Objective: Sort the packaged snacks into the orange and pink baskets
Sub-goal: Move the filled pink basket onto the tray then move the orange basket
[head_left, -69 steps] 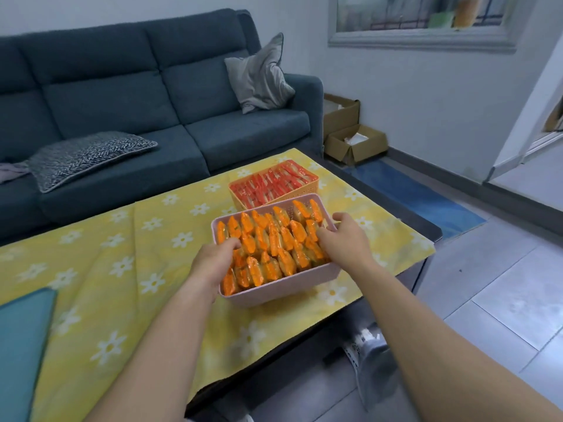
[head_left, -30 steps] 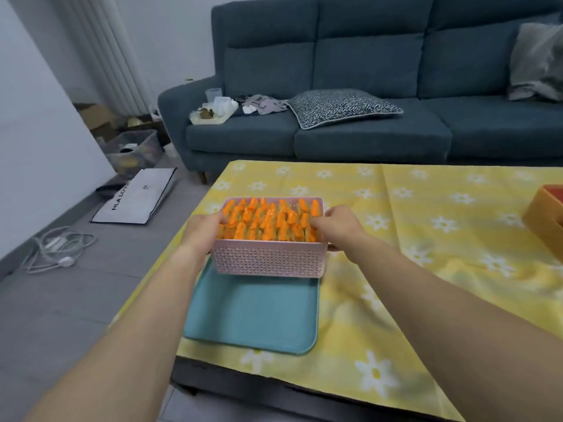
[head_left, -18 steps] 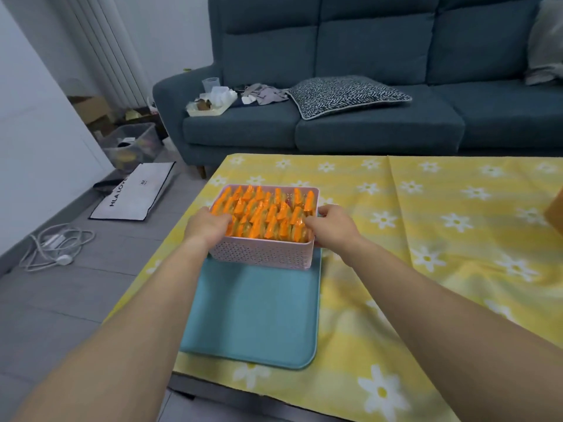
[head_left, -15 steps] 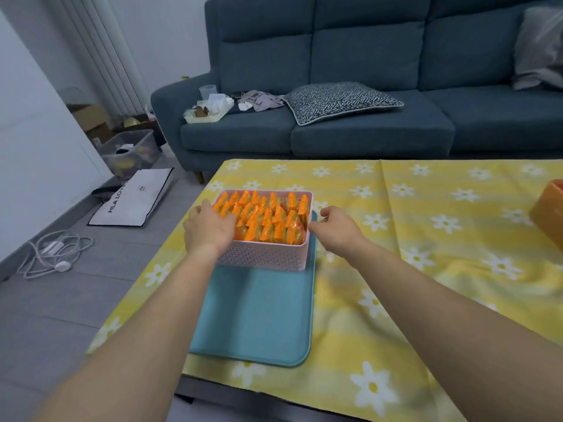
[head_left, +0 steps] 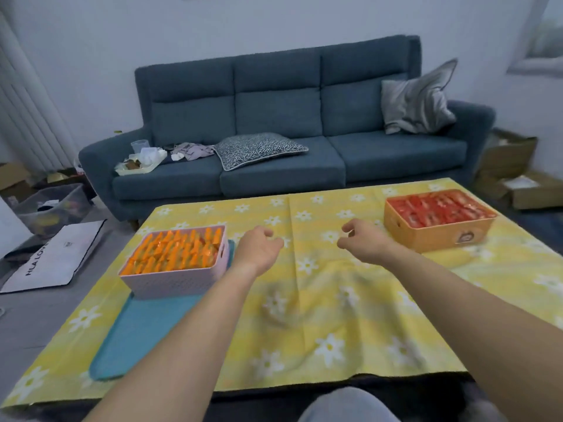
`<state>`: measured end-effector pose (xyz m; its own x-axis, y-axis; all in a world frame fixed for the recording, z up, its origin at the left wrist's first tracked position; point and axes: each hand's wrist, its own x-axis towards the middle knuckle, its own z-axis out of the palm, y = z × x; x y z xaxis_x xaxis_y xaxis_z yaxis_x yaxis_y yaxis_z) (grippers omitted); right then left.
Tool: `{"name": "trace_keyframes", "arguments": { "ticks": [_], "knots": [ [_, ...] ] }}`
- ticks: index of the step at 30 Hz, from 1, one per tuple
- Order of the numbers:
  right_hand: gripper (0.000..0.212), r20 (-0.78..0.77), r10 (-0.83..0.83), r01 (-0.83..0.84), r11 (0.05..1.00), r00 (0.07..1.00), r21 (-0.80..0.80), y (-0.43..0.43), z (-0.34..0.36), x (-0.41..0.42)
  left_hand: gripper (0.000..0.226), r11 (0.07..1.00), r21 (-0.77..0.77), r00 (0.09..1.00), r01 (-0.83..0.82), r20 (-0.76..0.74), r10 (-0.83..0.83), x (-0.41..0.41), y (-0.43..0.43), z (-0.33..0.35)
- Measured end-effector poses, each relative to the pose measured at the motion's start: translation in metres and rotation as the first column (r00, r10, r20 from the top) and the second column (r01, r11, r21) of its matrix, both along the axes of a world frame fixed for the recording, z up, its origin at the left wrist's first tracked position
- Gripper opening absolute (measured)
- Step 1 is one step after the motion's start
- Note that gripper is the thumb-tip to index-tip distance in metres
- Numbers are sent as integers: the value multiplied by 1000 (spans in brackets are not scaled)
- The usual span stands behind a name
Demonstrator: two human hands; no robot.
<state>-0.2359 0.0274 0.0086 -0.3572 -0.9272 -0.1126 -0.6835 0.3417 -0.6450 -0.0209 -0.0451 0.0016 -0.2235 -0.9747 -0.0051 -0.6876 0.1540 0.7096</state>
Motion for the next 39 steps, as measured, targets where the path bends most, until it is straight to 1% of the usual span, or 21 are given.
{"name": "trace_keyframes", "arguments": {
  "ticks": [4,8,9,10,12,13,14,17,19,21,24,25,27,28,30,33,36,39],
  "knots": [
    [58,-23,-116,116,993,993,0,44,7,-72,44,995,46,996,93,-3,-93,-70,21,-2],
    [46,-18,-258,258,966,966,-10,73,4,-139,44,978,124,985,170,6,-172,-139,31,-13],
    [47,-12,-298,298,955,955,-11,77,1,-157,43,972,138,981,190,11,-193,-156,31,-16],
    [51,-4,-334,334,942,942,-9,78,-3,-176,39,967,155,978,204,11,-208,-174,31,-19],
    [58,35,-394,395,918,918,-23,77,-11,-211,24,960,180,977,213,-5,-215,-207,24,-28],
    [61,57,-417,419,908,907,-33,75,-14,-222,21,960,191,978,206,-19,-206,-217,22,-29],
    [63,74,-443,446,894,893,-30,72,-17,-237,26,957,208,980,201,-34,-198,-233,17,-34],
    [70,71,-520,522,853,851,-10,52,-31,-283,59,946,274,984,171,-100,-148,-282,-5,-51],
    [76,50,-544,544,839,837,13,37,-38,-304,72,936,317,982,151,-157,-106,-305,-21,-61],
    [77,33,-566,566,824,823,30,21,-44,-320,74,924,360,982,130,-177,-69,-327,-35,-72],
    [68,60,-582,578,813,811,71,1,-54,-337,54,873,462,971,155,-234,-49,-351,-47,-82],
    [58,91,-577,572,817,812,72,-5,-59,-342,47,860,481,965,172,-259,-49,-357,-48,-86],
    [23,189,-571,570,819,799,65,-11,-65,-346,38,864,462,954,202,-292,-67,-364,-49,-93],
    [17,231,-577,582,811,783,55,-13,-67,-346,36,878,431,951,207,-301,-77,-366,-49,-97],
    [25,274,-593,610,792,757,25,-13,-68,-342,29,901,384,945,204,-316,-80,-366,-52,-104],
    [25,329,-599,637,771,730,-13,-7,-61,-328,14,902,380,934,205,-353,-64,-350,-46,-96],
    [24,394,-585,637,771,709,-3,6,-47,-306,14,901,394,921,182,-390,-16,-320,-33,-76],
    [28,474,-551,625,780,687,-1,21,-30,-275,22,901,398,909,170,-416,13,-278,-20,-53]
  ]
}}
